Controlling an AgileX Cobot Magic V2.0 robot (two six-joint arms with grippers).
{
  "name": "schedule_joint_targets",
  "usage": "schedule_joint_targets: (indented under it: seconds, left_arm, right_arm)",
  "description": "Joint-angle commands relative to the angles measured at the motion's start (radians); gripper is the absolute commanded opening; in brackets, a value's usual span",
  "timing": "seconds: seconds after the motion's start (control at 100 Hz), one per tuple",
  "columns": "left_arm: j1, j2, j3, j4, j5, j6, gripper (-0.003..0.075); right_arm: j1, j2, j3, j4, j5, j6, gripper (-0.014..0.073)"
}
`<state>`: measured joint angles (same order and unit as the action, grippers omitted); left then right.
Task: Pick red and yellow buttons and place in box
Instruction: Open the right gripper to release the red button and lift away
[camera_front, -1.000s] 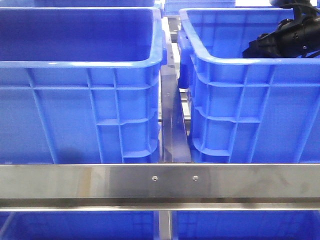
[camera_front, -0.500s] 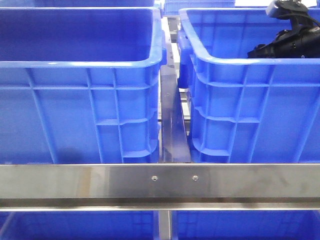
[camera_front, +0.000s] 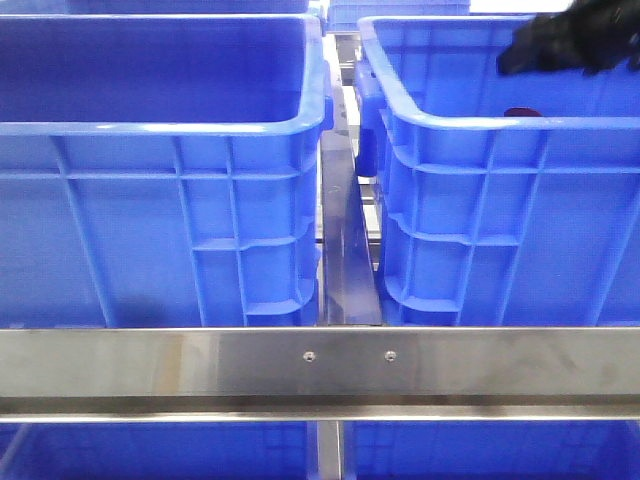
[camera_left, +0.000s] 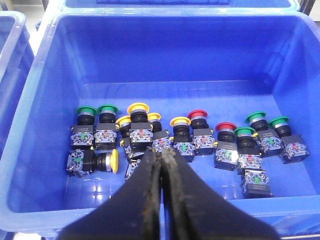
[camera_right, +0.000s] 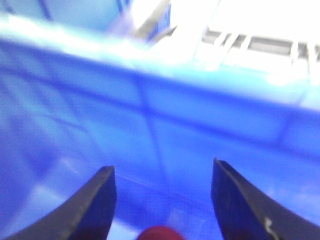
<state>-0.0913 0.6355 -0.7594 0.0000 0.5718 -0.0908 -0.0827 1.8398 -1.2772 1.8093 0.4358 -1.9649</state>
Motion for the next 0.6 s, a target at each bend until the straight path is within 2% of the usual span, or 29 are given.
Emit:
schedule_joint_targets:
  seconds: [0.0, 0.12, 0.36, 0.48, 0.59]
  left_arm:
    - [0.001, 0.000, -0.026, -0.006, -0.081, -0.011, -0.0019]
    - [0.001, 0.000, -0.026, -0.008, -0.081, -0.011, -0.0019]
    - [0.001, 0.000, -0.026, -0.008, -0.081, -0.011, -0.0019]
    - [0.001, 0.000, -0.026, -0.008, -0.081, -0.011, -0.0019]
    - [0.001, 0.000, -0.026, -0.008, -0.081, -0.011, -0.0019]
  right_arm:
    - [-0.004, -0.157, 0.039, 0.109, 0.022, 0.004, 0.0447]
    - [0.011, -0.297, 0.131, 0.109, -0.077, 0.004, 0.0445]
    - [0.142, -0.545, 0.248, 0.109, -0.464, 0.003, 0.0445]
    - [0.214, -0.647, 0.309, 0.109, -0.558, 0.004, 0.0445]
    - [0.253, -0.748, 0.377, 0.109, -0.573, 0.008, 0.0445]
